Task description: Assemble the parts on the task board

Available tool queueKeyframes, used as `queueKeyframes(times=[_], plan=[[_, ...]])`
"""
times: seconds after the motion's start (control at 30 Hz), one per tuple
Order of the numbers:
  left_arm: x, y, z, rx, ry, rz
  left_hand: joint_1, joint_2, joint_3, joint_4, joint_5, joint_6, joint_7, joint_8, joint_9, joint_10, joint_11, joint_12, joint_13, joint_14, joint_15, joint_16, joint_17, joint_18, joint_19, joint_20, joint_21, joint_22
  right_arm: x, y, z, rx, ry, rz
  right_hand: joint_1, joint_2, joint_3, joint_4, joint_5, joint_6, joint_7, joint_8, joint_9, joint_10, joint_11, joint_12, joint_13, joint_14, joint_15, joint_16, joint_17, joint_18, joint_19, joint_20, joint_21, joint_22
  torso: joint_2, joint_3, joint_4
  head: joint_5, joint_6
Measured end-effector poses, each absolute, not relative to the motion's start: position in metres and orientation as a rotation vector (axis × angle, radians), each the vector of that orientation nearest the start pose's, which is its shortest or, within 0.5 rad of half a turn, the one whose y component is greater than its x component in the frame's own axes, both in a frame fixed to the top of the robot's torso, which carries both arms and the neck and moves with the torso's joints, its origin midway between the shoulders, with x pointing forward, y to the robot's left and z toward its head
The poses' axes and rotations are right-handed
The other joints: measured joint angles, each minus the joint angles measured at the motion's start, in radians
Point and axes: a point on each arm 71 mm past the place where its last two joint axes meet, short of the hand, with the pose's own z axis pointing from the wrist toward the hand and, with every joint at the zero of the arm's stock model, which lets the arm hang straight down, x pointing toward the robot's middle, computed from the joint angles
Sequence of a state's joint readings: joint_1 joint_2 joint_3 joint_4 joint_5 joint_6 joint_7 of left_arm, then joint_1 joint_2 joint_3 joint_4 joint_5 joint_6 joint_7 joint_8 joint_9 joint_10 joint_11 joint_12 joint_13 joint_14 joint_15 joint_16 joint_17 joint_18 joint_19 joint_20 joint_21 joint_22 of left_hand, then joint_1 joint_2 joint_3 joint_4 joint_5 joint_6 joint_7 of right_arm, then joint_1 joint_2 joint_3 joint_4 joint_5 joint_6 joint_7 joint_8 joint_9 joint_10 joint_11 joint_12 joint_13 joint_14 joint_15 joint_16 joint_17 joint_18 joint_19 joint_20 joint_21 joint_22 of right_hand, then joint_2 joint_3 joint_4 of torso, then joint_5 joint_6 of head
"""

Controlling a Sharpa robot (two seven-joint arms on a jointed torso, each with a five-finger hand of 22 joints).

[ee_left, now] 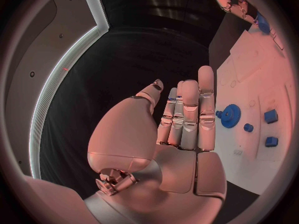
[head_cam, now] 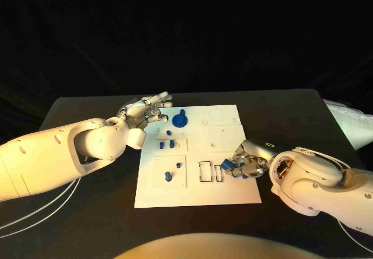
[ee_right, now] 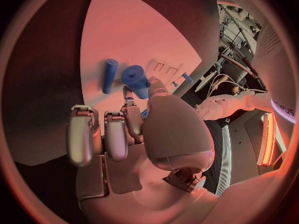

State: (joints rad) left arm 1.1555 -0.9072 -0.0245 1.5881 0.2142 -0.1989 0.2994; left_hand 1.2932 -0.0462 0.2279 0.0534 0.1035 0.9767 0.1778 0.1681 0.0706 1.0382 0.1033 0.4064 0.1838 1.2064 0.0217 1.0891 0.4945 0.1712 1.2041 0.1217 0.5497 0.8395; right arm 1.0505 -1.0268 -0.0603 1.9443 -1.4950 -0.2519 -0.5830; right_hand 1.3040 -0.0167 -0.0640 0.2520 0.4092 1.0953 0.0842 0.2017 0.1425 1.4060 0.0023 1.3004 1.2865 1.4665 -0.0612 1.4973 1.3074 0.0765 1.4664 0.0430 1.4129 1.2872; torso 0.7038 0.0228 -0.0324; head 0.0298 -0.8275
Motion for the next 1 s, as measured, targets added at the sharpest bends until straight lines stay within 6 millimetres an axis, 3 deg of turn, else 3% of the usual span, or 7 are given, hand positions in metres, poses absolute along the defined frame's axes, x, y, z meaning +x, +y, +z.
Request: queueKeyframes(times=[0.23,0.63,0.7,1.0], plan=[[0.469,0.217,-0.199,-1.436,1.494,-1.647,0.000,0.000,0.000,0.000,0.000,0.000,0.000,0.000,0.000,0.000,0.000,0.000,0.000,0.000,0.000,0.000,0.000,0.000,0.000,0.000,0.000,0.000,0.371,-0.186,-0.213,0.095,1.950,0.519,-0.027,0.027,-0.016,0.031,0.035,0.001,0.001,0.000,0.000,0.009,-0.002,0.004,0.010,0.000,-0.007,0.004,0.000,0.000,0.000,-0.007,0.005,0.003,0.000,-0.0002,0.0002,-0.002,0.001],[0.469,0.216,-0.199,-1.436,1.497,-1.648,0.000,0.000,0.000,0.000,0.000,0.000,0.000,0.000,0.000,0.000,0.000,0.000,0.000,0.000,0.000,0.000,0.000,0.000,0.000,0.000,0.000,0.000,0.371,-0.157,-0.220,0.123,2.033,0.601,-0.061,0.052,-0.035,0.038,0.040,0.006,0.004,0.006,0.000,0.010,-0.003,-0.006,0.010,0.000,-0.007,0.004,0.001,0.000,0.000,-0.007,0.005,0.003,0.001,-0.0009,0.0012,0.004,-0.002],[0.469,0.216,-0.199,-1.436,1.497,-1.648,0.000,0.000,0.000,0.000,0.000,0.000,0.000,0.000,0.000,0.000,0.000,0.000,0.000,0.000,0.000,0.000,0.000,0.000,0.000,0.000,0.000,0.000,0.371,-0.154,-0.221,0.118,2.049,0.606,-0.072,0.051,-0.040,0.038,0.041,0.008,0.002,0.007,0.030,0.011,-0.003,-0.009,0.006,0.000,-0.007,0.004,0.001,0.000,0.000,-0.007,0.005,0.003,0.001,-0.0008,0.0013,0.005,-0.003],[0.468,0.216,-0.199,-1.435,1.498,-1.649,0.000,0.000,0.000,0.000,0.000,0.000,0.000,0.000,0.000,0.000,0.000,0.000,0.000,0.000,0.000,0.000,0.000,0.000,0.000,0.000,0.000,0.000,0.372,-0.146,-0.230,0.092,2.101,0.597,-0.090,0.065,-0.048,0.038,0.034,0.011,0.000,0.011,0.058,0.012,-0.005,-0.017,0.004,-0.004,-0.010,0.004,0.001,0.000,0.000,-0.007,0.005,0.003,0.001,-0.0009,0.0000,0.010,-0.006]])
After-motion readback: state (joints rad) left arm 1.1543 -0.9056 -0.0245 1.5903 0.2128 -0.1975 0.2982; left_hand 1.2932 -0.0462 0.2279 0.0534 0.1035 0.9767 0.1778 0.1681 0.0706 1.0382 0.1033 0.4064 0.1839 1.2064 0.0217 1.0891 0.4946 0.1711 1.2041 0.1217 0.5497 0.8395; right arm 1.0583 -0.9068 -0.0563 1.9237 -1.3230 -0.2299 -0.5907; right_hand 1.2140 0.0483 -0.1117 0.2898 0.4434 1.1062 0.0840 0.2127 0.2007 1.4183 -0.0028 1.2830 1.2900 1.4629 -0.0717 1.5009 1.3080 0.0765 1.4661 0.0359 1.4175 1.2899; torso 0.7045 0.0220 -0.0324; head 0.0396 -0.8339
